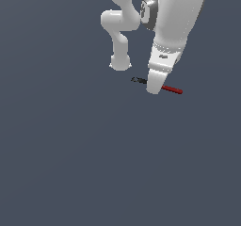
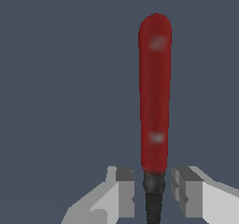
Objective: Pick up the object and move it to a goal position.
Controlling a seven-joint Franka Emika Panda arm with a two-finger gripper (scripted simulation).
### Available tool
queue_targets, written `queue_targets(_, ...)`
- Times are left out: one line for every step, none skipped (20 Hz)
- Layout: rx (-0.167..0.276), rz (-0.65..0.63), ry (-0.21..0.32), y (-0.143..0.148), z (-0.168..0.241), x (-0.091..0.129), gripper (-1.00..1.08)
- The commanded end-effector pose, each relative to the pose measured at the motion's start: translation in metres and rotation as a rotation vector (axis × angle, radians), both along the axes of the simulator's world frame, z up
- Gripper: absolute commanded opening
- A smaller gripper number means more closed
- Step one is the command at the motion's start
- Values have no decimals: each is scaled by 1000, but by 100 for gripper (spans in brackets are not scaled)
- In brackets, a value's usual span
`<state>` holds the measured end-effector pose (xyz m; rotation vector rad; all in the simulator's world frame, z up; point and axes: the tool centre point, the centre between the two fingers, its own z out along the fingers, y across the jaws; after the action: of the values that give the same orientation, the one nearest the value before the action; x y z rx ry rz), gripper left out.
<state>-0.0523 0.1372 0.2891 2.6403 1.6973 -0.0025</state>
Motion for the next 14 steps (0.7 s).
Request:
queue_targets(0,0,0,13,27,-11,-100)
queue_targets(1,-1,1,18,37,-14,-100)
queue_targets(1,-1,1,23,47,-18,-100)
queue_targets(1,-1,1,28,56,-22,-100)
queue_targets(1,-1,1,32,66,-25,-100)
queue_targets(1,-1,1,36,74,-28,-100)
queue_targets(2,-2,1,40,83,-31,-100)
queue_targets(2,-2,1,44,91,-34,-100)
queue_targets(2,-2,1,48,98,-36,-100)
queue_targets(2,-2,1,51,105,-38,-100)
queue_targets(2,-2,0,54,112,-40,-100)
queue_targets(2,-2,0,57,118,-42,-100)
queue_targets(2,-3,0,60,123,-44,-100)
queue_targets(2,-3,0,62,128,-45,-100)
